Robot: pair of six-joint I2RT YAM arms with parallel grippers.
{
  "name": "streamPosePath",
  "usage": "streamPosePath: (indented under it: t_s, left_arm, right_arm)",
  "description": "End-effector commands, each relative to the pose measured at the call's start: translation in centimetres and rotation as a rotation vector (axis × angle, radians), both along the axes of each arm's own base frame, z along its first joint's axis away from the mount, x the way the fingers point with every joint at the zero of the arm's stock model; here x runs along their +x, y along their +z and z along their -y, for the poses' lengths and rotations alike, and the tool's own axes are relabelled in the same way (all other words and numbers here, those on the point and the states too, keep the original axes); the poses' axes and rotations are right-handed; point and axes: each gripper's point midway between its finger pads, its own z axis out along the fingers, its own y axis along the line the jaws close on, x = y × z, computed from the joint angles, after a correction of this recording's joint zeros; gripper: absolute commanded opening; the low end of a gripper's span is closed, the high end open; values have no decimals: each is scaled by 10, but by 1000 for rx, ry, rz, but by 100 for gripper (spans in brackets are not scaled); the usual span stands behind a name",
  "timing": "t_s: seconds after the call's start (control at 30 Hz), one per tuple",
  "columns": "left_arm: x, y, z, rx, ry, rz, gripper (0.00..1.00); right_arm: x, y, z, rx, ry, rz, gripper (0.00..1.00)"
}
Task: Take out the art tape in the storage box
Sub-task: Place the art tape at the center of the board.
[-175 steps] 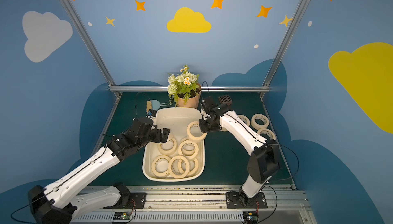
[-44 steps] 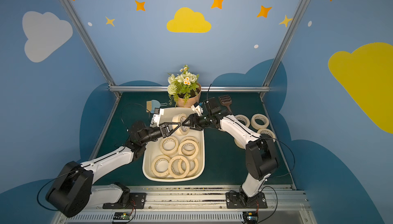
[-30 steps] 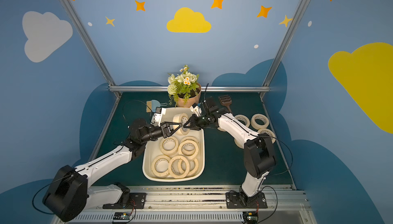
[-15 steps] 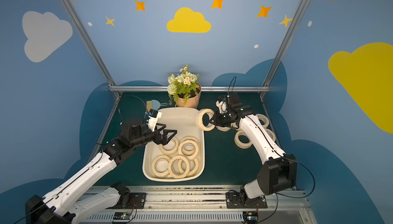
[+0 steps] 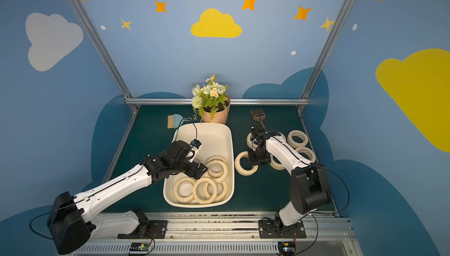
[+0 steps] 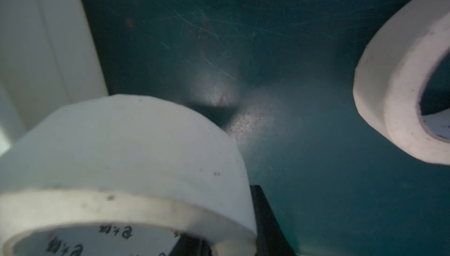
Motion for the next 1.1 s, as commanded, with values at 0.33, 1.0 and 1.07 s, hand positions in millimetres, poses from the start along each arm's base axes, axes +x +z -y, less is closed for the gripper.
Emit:
streamPosePath:
  t_s: [0.33,1.0,1.07]
  left_arm:
    - [-14,-24,3,52,3,-75,94]
    - [-19,-22,-3,101,-2,-98,93]
    - [-23,-22,-4,95,-7,-111,93]
  right_arm:
    - [45,-45,37,-203,0,-31,0]
    - [71,5,40,-264,7,147,69]
    - [65,11,19,-209,37,157,69]
